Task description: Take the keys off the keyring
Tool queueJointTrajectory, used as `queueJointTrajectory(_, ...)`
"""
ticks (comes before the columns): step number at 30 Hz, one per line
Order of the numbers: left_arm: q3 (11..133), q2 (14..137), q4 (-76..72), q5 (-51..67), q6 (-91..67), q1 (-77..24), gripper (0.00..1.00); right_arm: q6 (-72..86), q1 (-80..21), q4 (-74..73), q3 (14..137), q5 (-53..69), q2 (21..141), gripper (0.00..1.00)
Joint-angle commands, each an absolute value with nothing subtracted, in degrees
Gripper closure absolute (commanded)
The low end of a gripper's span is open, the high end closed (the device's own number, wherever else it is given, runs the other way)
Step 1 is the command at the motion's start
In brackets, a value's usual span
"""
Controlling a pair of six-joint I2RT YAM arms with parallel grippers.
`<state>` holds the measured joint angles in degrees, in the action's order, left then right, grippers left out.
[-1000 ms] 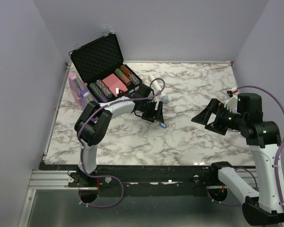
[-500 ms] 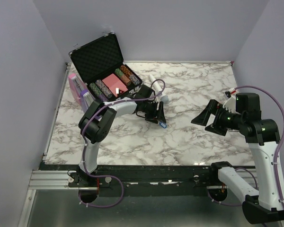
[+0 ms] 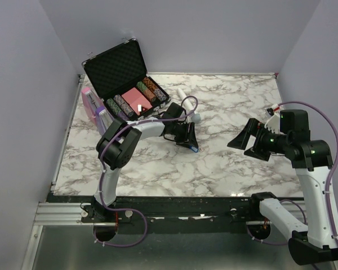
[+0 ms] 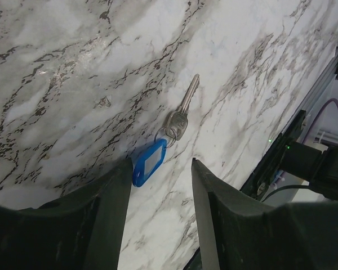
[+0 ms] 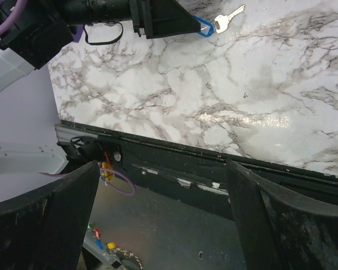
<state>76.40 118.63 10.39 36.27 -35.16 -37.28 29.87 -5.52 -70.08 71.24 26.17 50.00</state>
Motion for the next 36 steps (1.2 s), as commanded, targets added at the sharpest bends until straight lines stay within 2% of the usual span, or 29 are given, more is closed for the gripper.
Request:
queueJointTrajectory(1,77.17,120.50,9.49,37.09,-35.51,-38.32,0.46,28.39,-5.27,-71.98,73.21,25.40,50.01,0.00)
queueJointTrajectory(12,76.55,121.64,6.77,37.18,-37.09,-38.41,0.56,27.86,-5.27,-72.86,73.39,24.87,49.66,0.00)
queueJointTrajectory(17,75.94,121.47,5.89,37.09,-37.18,-38.50,0.74,27.86,-5.36,-72.95,73.21,25.13,49.66,0.00)
queueJointTrajectory(22,76.46,120.50,6.50,36.04,-36.74,-38.50,1.00,27.86,-5.27,-72.77,72.95,25.22,49.66,0.00)
queueJointTrajectory(30,77.26,112.16,11.33,34.28,-36.12,-38.50,1.00,29.18,-5.27,-70.32,74.00,24.78,50.10,0.00)
queueJointTrajectory(36,77.78,103.37,17.04,33.14,-35.51,-38.58,1.00,32.86,-5.27,-62.25,74.36,27.41,51.59,0.00)
